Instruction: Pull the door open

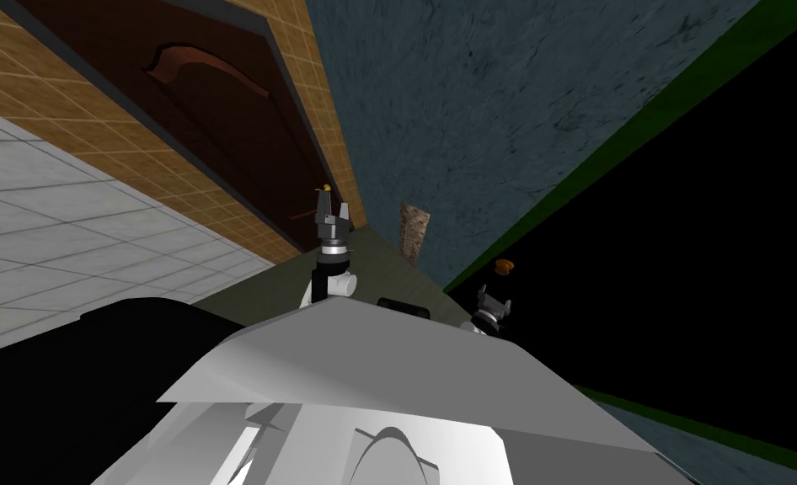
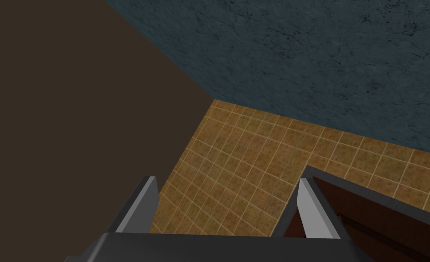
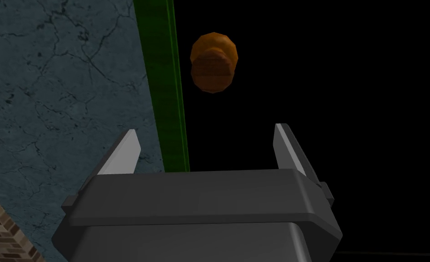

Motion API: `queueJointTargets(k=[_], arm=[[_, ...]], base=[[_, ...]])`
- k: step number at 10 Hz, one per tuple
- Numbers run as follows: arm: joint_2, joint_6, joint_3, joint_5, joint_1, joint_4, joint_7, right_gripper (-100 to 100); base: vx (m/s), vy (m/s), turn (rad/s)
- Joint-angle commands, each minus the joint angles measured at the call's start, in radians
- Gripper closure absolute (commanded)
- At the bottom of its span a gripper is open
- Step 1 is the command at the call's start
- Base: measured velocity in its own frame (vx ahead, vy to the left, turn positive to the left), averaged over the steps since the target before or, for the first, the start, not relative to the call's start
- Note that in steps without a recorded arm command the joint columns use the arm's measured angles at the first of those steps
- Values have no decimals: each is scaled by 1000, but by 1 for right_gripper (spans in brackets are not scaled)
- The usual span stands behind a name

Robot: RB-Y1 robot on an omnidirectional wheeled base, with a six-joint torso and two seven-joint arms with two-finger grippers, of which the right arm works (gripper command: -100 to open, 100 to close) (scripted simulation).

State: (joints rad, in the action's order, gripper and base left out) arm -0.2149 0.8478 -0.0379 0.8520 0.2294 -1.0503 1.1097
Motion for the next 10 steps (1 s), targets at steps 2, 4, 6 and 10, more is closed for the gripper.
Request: queueJointTargets(k=[2, 4, 6, 10], arm=[[-5, 19, -1, 28, -14, 51, 37, -100], [-10, 26, -3, 34, -20, 73, 51, -100], [-47, 37, -10, 31, -18, 107, 109, -100], [-96, 47, -20, 24, -14, 150, 181, -100]], base=[[100, -54, 77], [90, -51, 65], [170, -47, -28], [155, -24, -19]])
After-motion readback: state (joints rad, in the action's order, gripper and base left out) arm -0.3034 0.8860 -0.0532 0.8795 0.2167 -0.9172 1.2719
